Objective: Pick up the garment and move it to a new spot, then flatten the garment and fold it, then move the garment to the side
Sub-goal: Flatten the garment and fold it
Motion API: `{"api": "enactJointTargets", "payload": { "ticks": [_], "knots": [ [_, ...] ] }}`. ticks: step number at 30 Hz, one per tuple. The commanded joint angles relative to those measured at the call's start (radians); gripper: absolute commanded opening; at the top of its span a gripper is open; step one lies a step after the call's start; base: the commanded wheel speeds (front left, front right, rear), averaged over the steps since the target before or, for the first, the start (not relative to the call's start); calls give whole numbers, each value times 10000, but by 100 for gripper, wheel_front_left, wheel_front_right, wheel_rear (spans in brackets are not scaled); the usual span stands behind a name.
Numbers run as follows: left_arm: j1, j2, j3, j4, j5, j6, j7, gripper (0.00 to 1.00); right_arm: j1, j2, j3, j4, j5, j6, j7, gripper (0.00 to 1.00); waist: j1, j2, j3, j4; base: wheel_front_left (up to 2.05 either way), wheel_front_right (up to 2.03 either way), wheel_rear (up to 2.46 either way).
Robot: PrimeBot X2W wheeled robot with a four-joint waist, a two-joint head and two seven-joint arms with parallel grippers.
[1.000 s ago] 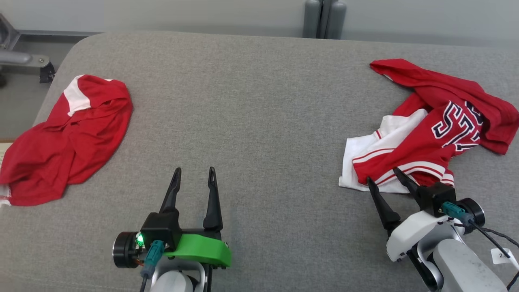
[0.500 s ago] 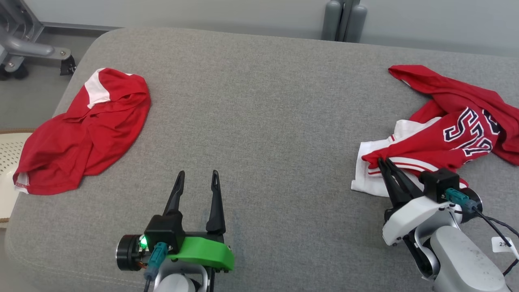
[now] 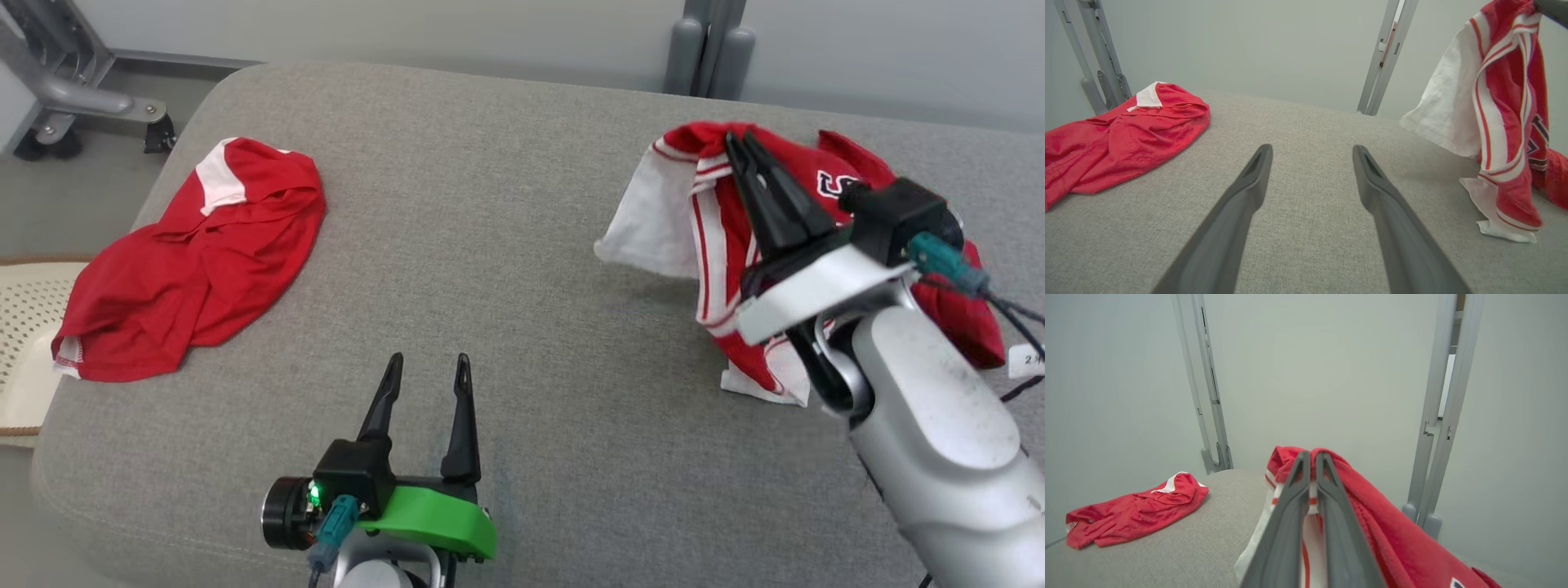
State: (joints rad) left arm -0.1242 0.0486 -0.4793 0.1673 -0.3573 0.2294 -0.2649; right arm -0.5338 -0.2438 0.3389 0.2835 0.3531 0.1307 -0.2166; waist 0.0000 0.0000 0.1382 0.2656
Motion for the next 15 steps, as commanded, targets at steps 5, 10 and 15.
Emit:
{"api": "enactJointTargets", "payload": {
  "ticks": [5, 10, 15],
  "knots": [
    [-294, 35, -492, -149, -310, 198, 0, 100, -1633, -253, -430, 1268, -543, 1, 387, 0, 0, 0, 393, 959, 0, 0, 0],
    [-286, 33, -771, -209, -414, 336, 0, 100, -2587, -347, -461, 3330, -821, 1, 776, 100, 0, 0, 469, 1330, 0, 0, 0],
    [-297, 33, -784, -215, -462, 425, 0, 100, -3346, -667, -280, 4826, -996, -3, 632, 100, 0, 0, 435, 1325, 0, 0, 0]
  ]
}}
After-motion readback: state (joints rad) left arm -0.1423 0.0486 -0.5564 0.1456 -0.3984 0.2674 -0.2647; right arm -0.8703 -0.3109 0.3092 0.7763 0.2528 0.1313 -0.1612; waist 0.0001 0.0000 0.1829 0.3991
